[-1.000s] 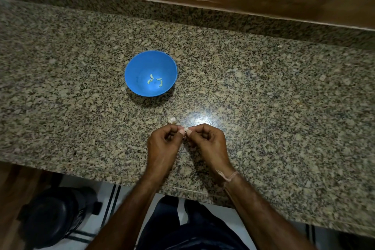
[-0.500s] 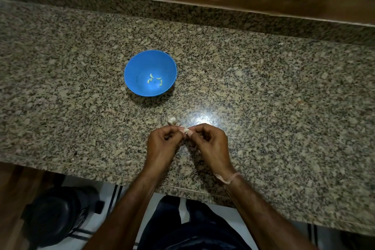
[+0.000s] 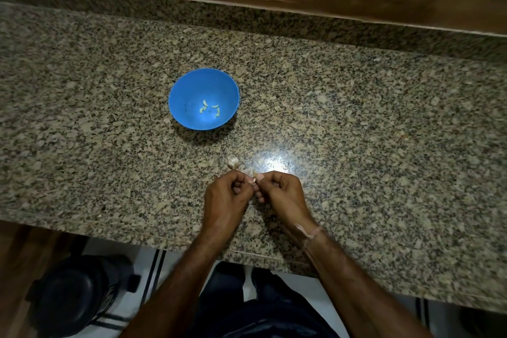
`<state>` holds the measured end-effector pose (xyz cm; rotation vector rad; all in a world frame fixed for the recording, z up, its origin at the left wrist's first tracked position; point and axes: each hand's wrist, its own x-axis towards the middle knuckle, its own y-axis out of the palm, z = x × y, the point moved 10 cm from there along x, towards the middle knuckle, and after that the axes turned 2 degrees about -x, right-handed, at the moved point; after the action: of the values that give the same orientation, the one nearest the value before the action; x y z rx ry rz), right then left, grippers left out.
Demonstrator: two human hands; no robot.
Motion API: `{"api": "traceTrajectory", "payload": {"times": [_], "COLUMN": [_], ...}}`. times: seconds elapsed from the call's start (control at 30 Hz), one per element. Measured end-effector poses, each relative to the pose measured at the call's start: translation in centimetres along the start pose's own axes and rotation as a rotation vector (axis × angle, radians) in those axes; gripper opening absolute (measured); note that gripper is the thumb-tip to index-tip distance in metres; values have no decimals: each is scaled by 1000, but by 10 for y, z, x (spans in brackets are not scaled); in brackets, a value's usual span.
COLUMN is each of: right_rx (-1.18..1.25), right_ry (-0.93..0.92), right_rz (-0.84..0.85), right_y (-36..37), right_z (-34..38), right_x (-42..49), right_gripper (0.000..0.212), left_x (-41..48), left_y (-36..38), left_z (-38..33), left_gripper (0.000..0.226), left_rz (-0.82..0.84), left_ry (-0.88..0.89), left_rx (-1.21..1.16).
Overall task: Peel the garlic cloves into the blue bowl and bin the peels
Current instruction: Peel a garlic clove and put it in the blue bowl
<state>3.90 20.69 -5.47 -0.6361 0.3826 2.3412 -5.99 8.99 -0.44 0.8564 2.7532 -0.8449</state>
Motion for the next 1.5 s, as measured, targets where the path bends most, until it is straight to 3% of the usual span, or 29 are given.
{"api": "traceTrajectory", "payload": {"times": [0.2, 0.3, 0.5, 0.63, 0.8, 0.97, 1.13, 1.5], "right_rx": [244, 257, 116, 29, -147, -110, -384, -389], "right_ry": [186, 196, 86, 12, -100, -130, -319, -360], "right_rz": [-65, -86, -66, -35, -42, -63, -147, -256], "right_y": [8, 7, 10, 13, 20, 26, 25, 23], "right_z": [-23, -23, -12, 0, 18, 17, 28, 23], "right_x": [-3, -2, -4, -11, -20, -24, -31, -50], "right_gripper": [19, 18, 28, 36, 31, 31, 26, 18], "left_x": [3, 7, 21, 27, 26, 22, 25, 18], "left_y": [-2, -8, -18, -13, -10, -12, -23, -30], "left_z": [-1, 6, 17, 13, 13, 15, 12, 6], "left_gripper": [10, 8, 10, 11, 9, 12, 9, 10], "left_rz": [54, 29, 10, 112, 213, 341, 373, 402], "left_ry": [16, -10, -44, 15, -17, -79, 8, 65], "left_rx": [38, 82, 141, -41, -238, -371, -258, -162]}}
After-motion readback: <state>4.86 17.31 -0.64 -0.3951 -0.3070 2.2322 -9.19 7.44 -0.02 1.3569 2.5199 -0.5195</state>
